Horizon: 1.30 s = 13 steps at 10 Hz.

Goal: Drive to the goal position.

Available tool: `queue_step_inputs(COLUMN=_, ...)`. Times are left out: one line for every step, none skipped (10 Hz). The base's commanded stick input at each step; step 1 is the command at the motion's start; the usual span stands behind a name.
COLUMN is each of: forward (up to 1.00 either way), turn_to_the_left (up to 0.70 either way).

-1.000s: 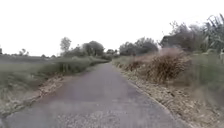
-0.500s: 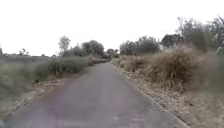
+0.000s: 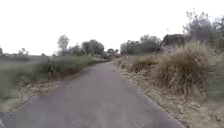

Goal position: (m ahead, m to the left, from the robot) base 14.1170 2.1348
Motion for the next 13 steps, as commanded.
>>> queue_step_inputs(forward=1.00, turn_to_the_left=0.00)
queue_step_inputs(forward=1.00, turn_to_the_left=0.00)
queue_step_inputs(forward=1.00, turn_to_the_left=0.00)
queue_step_inputs(forward=1.00, turn_to_the_left=0.00)
queue_step_inputs(forward=1.00, turn_to_the_left=0.00)
queue_step_inputs(forward=1.00, turn_to_the_left=0.00)
queue_step_inputs(forward=1.00, turn_to_the_left=0.00)
queue_step_inputs(forward=1.00, turn_to_the_left=0.00)
queue_step_inputs(forward=1.00, turn_to_the_left=0.00)
queue_step_inputs(forward=1.00, turn_to_the_left=0.00)
queue_step_inputs(forward=1.00, turn_to_the_left=0.00)
queue_step_inputs(forward=1.00, turn_to_the_left=0.00)
queue_step_inputs(forward=1.00, turn_to_the_left=0.00)
